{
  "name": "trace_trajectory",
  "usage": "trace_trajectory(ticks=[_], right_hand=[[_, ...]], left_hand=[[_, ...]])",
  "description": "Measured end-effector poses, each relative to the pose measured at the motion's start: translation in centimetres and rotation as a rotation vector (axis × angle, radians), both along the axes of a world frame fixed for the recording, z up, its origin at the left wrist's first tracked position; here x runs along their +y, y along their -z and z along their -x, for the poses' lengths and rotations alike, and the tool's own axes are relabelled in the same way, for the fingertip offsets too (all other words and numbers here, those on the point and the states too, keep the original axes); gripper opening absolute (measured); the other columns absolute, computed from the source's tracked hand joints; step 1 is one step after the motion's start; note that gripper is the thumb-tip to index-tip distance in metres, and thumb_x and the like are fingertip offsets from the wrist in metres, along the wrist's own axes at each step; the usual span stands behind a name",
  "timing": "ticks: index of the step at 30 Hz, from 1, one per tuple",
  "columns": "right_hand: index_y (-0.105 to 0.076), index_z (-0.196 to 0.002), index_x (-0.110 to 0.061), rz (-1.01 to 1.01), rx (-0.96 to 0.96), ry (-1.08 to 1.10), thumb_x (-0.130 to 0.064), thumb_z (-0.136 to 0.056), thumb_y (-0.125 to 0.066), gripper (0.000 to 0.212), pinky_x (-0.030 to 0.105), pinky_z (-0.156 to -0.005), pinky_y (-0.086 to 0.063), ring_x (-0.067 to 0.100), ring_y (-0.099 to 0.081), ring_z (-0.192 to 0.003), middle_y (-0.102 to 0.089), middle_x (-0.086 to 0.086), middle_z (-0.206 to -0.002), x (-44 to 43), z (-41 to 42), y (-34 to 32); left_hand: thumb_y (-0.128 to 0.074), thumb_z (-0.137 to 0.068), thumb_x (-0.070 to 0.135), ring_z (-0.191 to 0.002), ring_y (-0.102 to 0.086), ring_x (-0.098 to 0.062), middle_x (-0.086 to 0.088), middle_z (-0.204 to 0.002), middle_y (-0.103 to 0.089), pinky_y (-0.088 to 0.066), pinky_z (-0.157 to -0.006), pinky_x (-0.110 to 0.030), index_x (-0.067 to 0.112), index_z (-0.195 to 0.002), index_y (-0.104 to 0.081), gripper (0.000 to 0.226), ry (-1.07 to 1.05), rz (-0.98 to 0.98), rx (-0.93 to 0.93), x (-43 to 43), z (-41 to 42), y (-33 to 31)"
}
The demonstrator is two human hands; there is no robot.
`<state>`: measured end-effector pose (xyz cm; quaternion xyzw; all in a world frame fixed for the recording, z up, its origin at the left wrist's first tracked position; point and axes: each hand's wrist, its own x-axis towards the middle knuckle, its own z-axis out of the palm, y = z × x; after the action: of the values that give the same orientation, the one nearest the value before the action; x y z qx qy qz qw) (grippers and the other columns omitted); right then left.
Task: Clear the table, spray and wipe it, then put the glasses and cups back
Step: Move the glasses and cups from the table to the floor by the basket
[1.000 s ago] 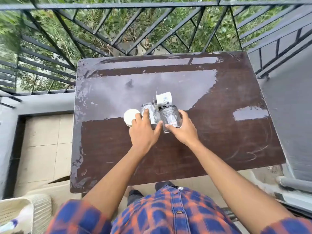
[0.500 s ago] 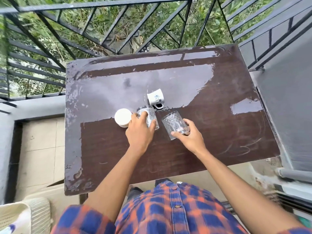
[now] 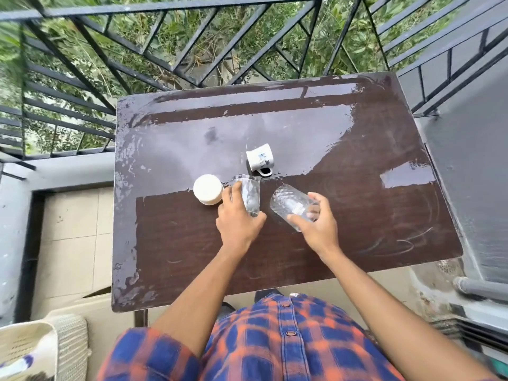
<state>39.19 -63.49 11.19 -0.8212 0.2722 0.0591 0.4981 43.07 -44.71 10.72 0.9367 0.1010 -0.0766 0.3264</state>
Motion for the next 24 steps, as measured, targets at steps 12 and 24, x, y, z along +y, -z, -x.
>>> trace_trajectory(ticks=[12,24], right_hand=[[-0.05,-0.124,-0.072,-0.09,-0.224,-0.482,-0.048,-0.056,-0.087,0.081,0.019,-0.079,-0.057,0.009,-0.063,-0.112,-0.06,-0.005,-0.123,4.3,-2.9,-3.9],[-0.06,-0.139,-0.037,-0.167,-0.217,-1.409,-0.053,-0.058,-0.088,0.087,0.048,-0.097,-0.059,0.021,-0.067,-0.111,-0.064,-0.007,-0.124,33.6,-0.1,-3.3]], left_hand=[[-0.073,-0.061,0.044,-0.102,-0.06,0.0,0.019,-0.113,-0.063,-0.05,-0.095,-0.029,0.033,-0.12,-0.059,0.061,-0.29,0.293,-0.146,12.3,9.1,-5.7],[-0.071,-0.054,0.051,-0.104,-0.065,-0.017,0.009,-0.111,-0.067,-0.051,-0.098,-0.042,0.032,-0.121,-0.065,0.071,-1.085,0.142,-0.089,28.6,29.1,-4.0]])
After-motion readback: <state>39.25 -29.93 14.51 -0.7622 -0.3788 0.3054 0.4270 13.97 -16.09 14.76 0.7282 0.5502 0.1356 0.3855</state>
